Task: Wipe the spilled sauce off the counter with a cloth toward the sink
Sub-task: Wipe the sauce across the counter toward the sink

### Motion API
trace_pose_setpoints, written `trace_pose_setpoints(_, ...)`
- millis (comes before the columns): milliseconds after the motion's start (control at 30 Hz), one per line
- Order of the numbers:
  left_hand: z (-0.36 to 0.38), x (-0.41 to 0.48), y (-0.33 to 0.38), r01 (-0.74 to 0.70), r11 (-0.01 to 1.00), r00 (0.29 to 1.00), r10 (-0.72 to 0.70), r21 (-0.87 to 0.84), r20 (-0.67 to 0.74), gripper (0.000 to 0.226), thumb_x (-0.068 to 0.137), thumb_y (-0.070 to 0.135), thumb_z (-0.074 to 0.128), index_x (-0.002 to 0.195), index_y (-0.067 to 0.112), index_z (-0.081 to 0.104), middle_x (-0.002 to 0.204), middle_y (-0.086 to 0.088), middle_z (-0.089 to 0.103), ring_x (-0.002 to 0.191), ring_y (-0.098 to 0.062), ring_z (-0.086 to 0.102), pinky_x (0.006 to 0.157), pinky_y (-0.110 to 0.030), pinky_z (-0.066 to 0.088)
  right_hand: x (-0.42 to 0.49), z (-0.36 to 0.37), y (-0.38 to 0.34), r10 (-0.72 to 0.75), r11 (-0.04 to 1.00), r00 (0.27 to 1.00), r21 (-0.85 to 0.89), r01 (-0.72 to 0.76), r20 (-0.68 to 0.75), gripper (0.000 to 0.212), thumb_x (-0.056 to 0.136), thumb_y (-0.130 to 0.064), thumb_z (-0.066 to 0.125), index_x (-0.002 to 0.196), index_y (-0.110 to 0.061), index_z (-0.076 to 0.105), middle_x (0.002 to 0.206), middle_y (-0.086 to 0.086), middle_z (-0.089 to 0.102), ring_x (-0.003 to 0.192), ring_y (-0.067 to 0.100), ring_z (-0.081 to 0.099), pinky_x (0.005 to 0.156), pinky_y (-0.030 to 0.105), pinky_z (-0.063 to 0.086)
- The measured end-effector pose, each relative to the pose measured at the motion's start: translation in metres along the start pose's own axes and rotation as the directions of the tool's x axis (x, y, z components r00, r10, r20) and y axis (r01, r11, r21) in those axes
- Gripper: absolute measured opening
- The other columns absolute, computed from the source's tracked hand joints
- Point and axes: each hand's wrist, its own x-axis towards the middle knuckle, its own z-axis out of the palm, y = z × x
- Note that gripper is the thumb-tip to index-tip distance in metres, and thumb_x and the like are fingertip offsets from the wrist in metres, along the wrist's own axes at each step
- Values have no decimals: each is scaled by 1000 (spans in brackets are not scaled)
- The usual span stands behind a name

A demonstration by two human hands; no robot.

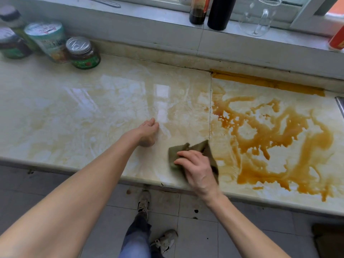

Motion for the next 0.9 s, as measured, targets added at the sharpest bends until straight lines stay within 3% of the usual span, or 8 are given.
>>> trace_pose_setpoints(133,-6,-8,-10,-58,970,998,55,-237,-23,65,93,-4,29,152,18,13,160,2,-5,147,-18,-3,120,-39,3,12,51,-60,-172,985,977,46,168,122,20,91,-26,56,106,-26,69,127,1,61,116,28,52,86,44,41)
trace_pose_setpoints(233,2,-11,-24,-67,922,971,-27,-382,-236,53,96,2,35,147,15,31,158,-3,16,145,-20,14,119,-37,14,20,73,-79,-162,987,976,24,161,145,24,86,-32,57,107,-33,69,130,-1,59,121,31,48,92,51,36)
trace_pose_setpoints(367,10,-15,-47,-32,913,882,-165,-406,-441,45,93,6,45,137,13,47,144,-8,42,133,-23,40,113,-36,31,15,59,-63,-190,981,956,0,195,223,33,79,-30,64,111,-36,64,131,-6,56,123,26,47,96,49,35)
trace_pose_setpoints(600,19,-25,-58,-38,909,808,-216,-415,-548,37,89,6,46,123,14,58,128,-13,54,112,-26,57,99,-41,44,-19,-9,23,54,998,984,-23,-51,170,25,80,-28,50,99,-34,64,124,-9,60,115,23,48,88,46,41)
trace_pose_setpoints(767,33,-27,-41,-89,935,777,-151,-345,-611,35,88,4,47,119,13,59,125,-10,55,104,-23,59,93,-37,46,-25,-40,63,304,952,953,-47,-304,-10,29,77,1,68,94,-22,72,119,3,62,112,31,52,81,45,43)
trace_pose_setpoints(833,39,-28,-27,-125,945,778,-96,-302,-621,35,88,4,48,119,13,59,124,-9,55,105,-23,59,92,-37,47,-31,-35,51,316,948,947,-10,-317,-60,31,78,2,70,100,-20,73,123,7,58,116,28,50,89,49,45)
trace_pose_setpoints(900,48,-31,-9,-155,955,790,-34,-253,-612,38,87,2,47,121,13,58,127,-8,54,107,-24,58,90,-36,48,-47,-25,36,212,977,977,-33,-212,-3,27,87,-14,61,112,-24,70,132,6,55,123,25,46,95,48,39)
